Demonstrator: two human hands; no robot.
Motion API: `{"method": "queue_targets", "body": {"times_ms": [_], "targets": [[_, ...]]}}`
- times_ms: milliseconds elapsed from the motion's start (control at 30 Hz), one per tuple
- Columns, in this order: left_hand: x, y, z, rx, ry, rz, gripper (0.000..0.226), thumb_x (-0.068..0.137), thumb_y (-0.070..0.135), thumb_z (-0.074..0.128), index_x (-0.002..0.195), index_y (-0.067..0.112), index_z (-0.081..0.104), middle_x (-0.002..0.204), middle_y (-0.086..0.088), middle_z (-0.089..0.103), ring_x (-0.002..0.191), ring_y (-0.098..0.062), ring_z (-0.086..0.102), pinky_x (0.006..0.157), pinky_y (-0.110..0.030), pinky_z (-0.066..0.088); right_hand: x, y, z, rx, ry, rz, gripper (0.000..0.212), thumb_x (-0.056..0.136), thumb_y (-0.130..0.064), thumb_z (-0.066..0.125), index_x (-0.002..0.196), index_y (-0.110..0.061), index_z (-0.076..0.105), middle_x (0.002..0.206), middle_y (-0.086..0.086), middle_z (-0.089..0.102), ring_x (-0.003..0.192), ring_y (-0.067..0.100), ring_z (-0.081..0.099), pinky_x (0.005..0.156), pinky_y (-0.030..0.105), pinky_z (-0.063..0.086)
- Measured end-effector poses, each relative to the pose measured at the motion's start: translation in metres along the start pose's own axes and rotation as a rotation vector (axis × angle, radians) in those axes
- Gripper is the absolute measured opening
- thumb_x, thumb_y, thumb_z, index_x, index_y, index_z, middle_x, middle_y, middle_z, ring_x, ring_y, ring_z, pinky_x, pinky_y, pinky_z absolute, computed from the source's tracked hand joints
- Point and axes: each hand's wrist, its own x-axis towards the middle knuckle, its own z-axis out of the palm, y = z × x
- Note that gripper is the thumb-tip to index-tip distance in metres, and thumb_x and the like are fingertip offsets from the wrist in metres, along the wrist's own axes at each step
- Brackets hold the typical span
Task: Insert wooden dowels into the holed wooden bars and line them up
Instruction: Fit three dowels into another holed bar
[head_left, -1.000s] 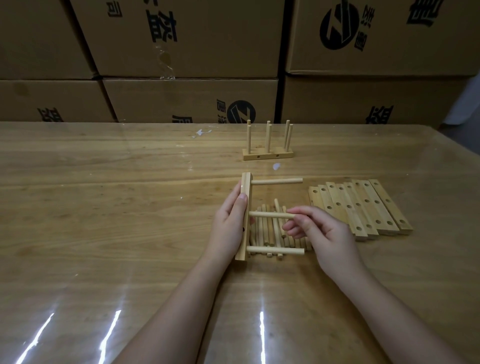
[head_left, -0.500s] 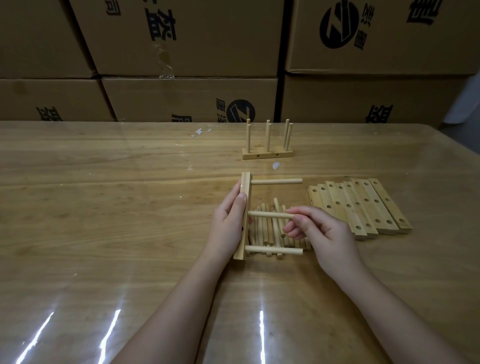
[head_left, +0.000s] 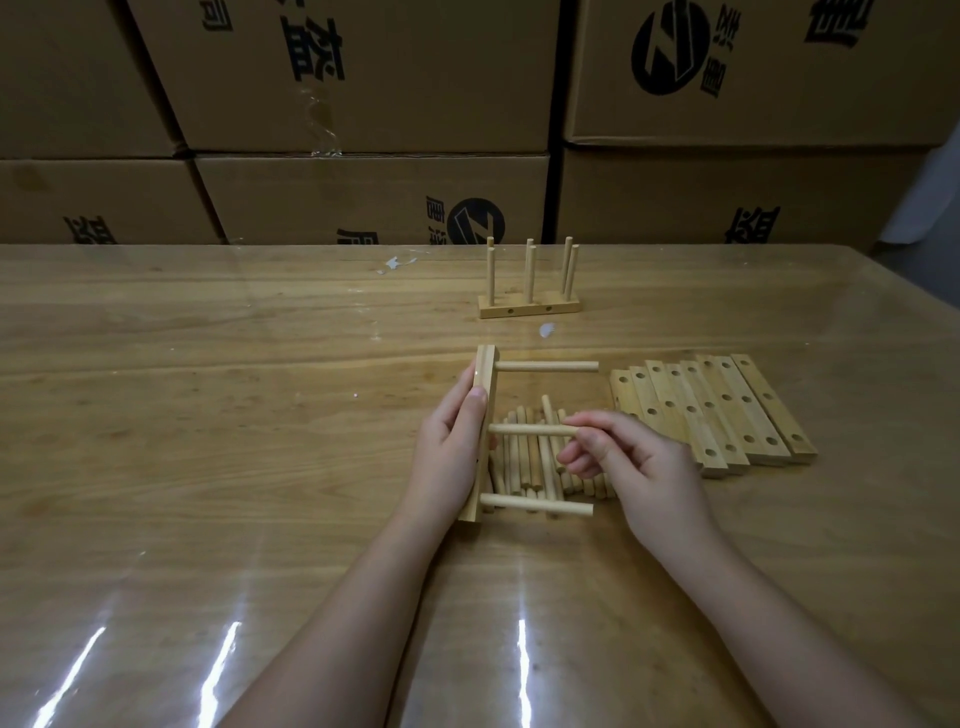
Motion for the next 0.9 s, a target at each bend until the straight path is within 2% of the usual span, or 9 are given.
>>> {"method": "queue_targets", "body": {"times_ms": [200,300,367,400,467,567,700,767,900], "targets": [[-0.001,0.001,0.002,-0.019,0.03,0.038,0.032,0.1,0.029,0.046,0.129,0.043,0.048,0.117,0.034,0.049,0.104,0.03,0.043,0.084,0.003,0.037,-0.001,-0.001,0.001,-0.012,0.015,-0.011,0.025,0.091,-0.01,0.053,0.097,-0.031,0.064,0.079,-0.004,0.07,0.072,0.007,0.067,0.068,0.019,0.054],[0.001,0.0,0.002,-0.076,0.046,-0.007,0.03,0.099,0.029,0.05,0.103,0.058,0.058,0.111,0.037,0.058,0.125,-0.001,0.049,0.107,-0.035,0.042,-0.002,-0.001,0.005,-0.012,0.022,-0.004,0.023,0.091,-0.012,0.052,0.099,-0.031,0.064,0.081,-0.008,0.07,0.073,0.006,0.067,0.068,0.018,0.053],[0.001,0.002,0.001,-0.12,0.049,-0.043,0.028,0.097,0.029,0.052,0.098,0.056,0.062,0.119,0.021,0.063,0.127,-0.018,0.052,0.107,-0.049,0.041,-0.003,-0.002,0.007,0.004,0.023,0.008,0.024,0.092,-0.014,0.051,0.101,-0.033,0.061,0.083,-0.009,0.069,0.075,0.006,0.066,0.068,0.019,0.053],[0.002,0.003,0.0,-0.141,0.054,-0.056,0.026,0.097,0.029,0.053,0.1,0.053,0.062,0.123,0.01,0.065,0.122,-0.02,0.056,0.102,-0.047,0.046,-0.003,-0.003,0.009,0.038,0.022,0.022,0.023,0.093,-0.016,0.049,0.105,-0.033,0.059,0.084,-0.008,0.069,0.076,0.007,0.066,0.068,0.019,0.052],[0.002,0.005,-0.001,-0.203,0.067,-0.068,0.024,0.097,0.027,0.052,0.106,0.048,0.061,0.112,0.003,0.07,0.095,-0.01,0.068,0.074,-0.028,0.057,-0.003,-0.003,0.011,0.162,0.034,0.093,0.025,0.091,-0.027,0.045,0.116,-0.032,0.051,0.084,-0.003,0.07,0.075,0.009,0.066,0.066,0.018,0.052],[0.004,0.007,-0.006,-0.335,0.146,-0.123,0.022,0.098,0.027,0.049,0.117,0.036,0.058,0.083,0.0,0.07,0.059,-0.007,0.065,0.049,-0.021,0.05,-0.001,-0.003,0.008,0.316,0.078,0.194,0.026,0.094,-0.025,0.039,0.116,-0.018,0.051,0.076,0.003,0.069,0.066,0.013,0.064,0.059,0.019,0.051],[0.006,0.01,-0.008,-0.502,0.1,-0.14,0.025,0.096,0.026,0.05,0.119,0.016,0.056,0.076,-0.002,0.072,0.055,-0.015,0.065,0.05,-0.025,0.053,-0.003,-0.002,0.008,0.203,-0.032,0.215,0.023,0.096,-0.006,0.04,0.104,-0.018,0.058,0.075,-0.001,0.068,0.065,0.011,0.061,0.059,0.019,0.049],[0.006,0.012,-0.007,-0.551,0.032,-0.116,0.018,0.091,0.022,0.054,0.106,0.013,0.058,0.082,-0.003,0.073,0.069,-0.021,0.071,0.06,-0.029,0.057,-0.005,-0.003,0.011,0.159,-0.115,0.212,0.022,0.092,-0.011,0.05,0.104,-0.028,0.057,0.081,-0.004,0.067,0.071,0.009,0.063,0.062,0.018,0.049],[0.006,0.01,-0.008,-0.662,-0.067,-0.095,0.031,0.082,0.015,0.065,0.109,0.008,0.053,0.107,-0.011,0.071,0.089,-0.034,0.071,0.069,-0.035,0.059,-0.003,-0.001,0.014,0.081,-0.087,0.226,0.028,0.085,-0.021,0.063,0.102,-0.04,0.051,0.089,0.001,0.063,0.081,0.018,0.062,0.07,0.028,0.053]]}}
